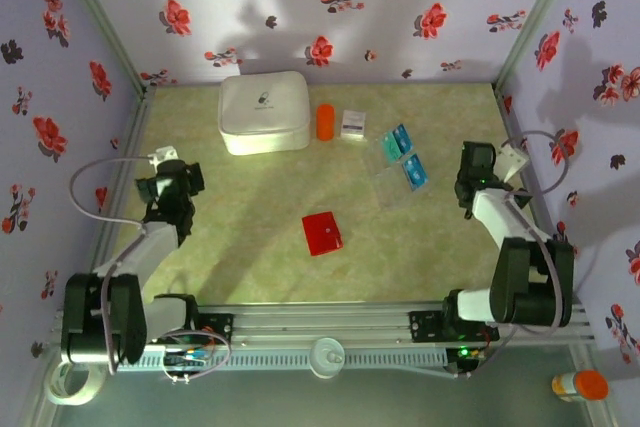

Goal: Put the credit cards into the card holder

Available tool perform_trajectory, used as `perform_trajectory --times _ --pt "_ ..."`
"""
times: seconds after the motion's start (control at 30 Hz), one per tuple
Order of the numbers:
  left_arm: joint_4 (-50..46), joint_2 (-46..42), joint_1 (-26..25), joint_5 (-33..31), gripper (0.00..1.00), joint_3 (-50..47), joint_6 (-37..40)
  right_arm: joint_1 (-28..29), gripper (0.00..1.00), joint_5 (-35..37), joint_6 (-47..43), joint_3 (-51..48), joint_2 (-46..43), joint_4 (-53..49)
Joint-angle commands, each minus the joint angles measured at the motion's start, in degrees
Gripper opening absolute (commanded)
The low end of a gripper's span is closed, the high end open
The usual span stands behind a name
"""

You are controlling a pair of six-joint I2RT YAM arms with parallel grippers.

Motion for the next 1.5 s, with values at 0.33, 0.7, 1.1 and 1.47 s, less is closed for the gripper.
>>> perform_trajectory --times 0.33,0.7,1.1,1.47 --pt "37.47 17.03 -0.27 10.03 1.00 -6.93 7.84 1.53 0.99 -22.59 -19.03 -16.95 -0.76 40.45" --pt "35.38 19.81 2.15 15.53 1.00 -5.30 6.54 4.90 0.99 -29.65 -21.59 -23.17 11.41 65.52" --pt "35.26 19.49 3.31 16.36 1.00 -5.45 5.86 4.65 0.99 -28.65 -20.53 -19.59 10.48 58.11" --pt "35.25 19.54 3.25 16.41 1.00 -5.45 5.82 3.64 0.99 -33.45 -20.92 -18.40 10.96 56.30"
